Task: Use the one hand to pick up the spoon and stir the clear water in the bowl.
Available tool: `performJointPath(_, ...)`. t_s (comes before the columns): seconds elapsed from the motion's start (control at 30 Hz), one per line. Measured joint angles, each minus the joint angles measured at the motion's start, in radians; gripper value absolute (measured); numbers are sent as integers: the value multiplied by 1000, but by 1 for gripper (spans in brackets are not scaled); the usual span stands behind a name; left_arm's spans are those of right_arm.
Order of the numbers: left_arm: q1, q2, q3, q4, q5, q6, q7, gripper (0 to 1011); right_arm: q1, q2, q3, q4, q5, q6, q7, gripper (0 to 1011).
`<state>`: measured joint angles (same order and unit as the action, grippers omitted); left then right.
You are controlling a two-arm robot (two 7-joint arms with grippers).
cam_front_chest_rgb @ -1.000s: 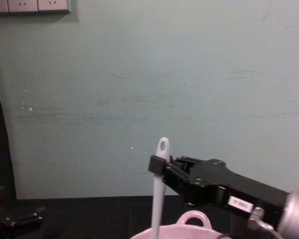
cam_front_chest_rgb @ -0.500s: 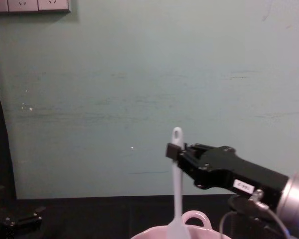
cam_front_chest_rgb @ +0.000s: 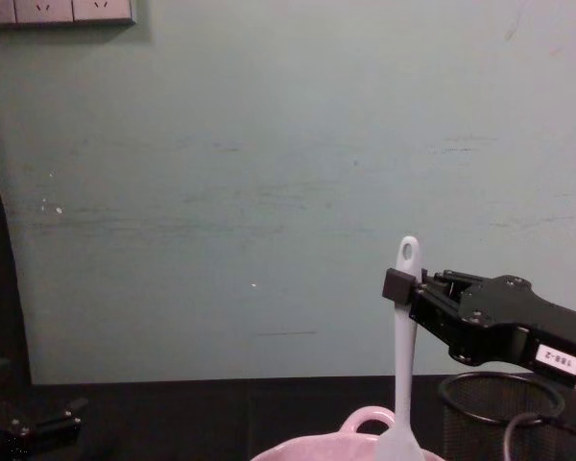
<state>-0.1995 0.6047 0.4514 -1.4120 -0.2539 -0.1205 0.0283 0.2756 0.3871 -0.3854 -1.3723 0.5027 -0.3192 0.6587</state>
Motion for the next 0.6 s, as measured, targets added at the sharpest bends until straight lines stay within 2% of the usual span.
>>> performJointPath(0.13,0,0,0,0,0,0,0,1005,-24,8,-4,-30,21,6,21,124)
performJointPath(0.3,0,0,0,0,0,0,0,1005,-35,-8,-35,-34,42,8,50,124)
performJointPath(0.43,0,0,0,0,0,0,0,1005,-3,-44,-73,11,45,1,75,124)
performJointPath(0.6,0,0,0,0,0,0,0,1005,46,-82,-99,75,37,-20,88,124)
